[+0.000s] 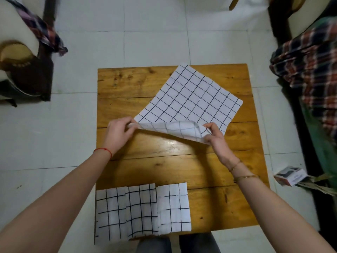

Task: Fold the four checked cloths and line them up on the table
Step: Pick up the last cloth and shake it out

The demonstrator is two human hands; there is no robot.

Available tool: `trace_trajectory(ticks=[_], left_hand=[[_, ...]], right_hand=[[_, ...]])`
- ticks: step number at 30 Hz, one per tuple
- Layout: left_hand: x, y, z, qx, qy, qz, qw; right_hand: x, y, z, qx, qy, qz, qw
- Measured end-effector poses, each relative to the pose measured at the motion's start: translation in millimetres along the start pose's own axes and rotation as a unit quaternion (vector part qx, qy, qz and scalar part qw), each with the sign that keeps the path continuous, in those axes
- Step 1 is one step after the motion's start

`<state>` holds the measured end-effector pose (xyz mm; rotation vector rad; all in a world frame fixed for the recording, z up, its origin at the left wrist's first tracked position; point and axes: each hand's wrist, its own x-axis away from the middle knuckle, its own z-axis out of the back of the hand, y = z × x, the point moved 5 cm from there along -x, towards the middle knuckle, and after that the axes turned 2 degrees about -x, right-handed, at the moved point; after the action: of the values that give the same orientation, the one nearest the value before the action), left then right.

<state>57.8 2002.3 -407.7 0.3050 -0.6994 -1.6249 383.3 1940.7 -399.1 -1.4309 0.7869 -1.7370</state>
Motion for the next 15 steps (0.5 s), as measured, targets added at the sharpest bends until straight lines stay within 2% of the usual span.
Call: trace_trajectory(ticks=[3, 7, 9, 15], left_hand=[[2.7, 18.8, 23.6, 0.016, 0.004, 0.004, 1.000], [8.4, 44.3, 57.4, 0.020, 0.008, 0.003, 1.000], [10.7, 55.1, 71.7, 0.021, 0.011, 0.002, 1.000], [27.2, 107.5, 129.8, 0.037, 0.053, -0.019, 0.998]], right_hand=[[12.1, -26.1, 11.9, 0.056, 0.010, 0.060, 0.997], [33.7, -69.3, 32.1, 0.059, 0.049, 0.142, 0.987], [38.3, -81.0, 43.7, 0.082, 0.081, 0.153, 0.981], [73.6, -133.8, 82.9, 0.227, 0.128, 0.215, 0.941]])
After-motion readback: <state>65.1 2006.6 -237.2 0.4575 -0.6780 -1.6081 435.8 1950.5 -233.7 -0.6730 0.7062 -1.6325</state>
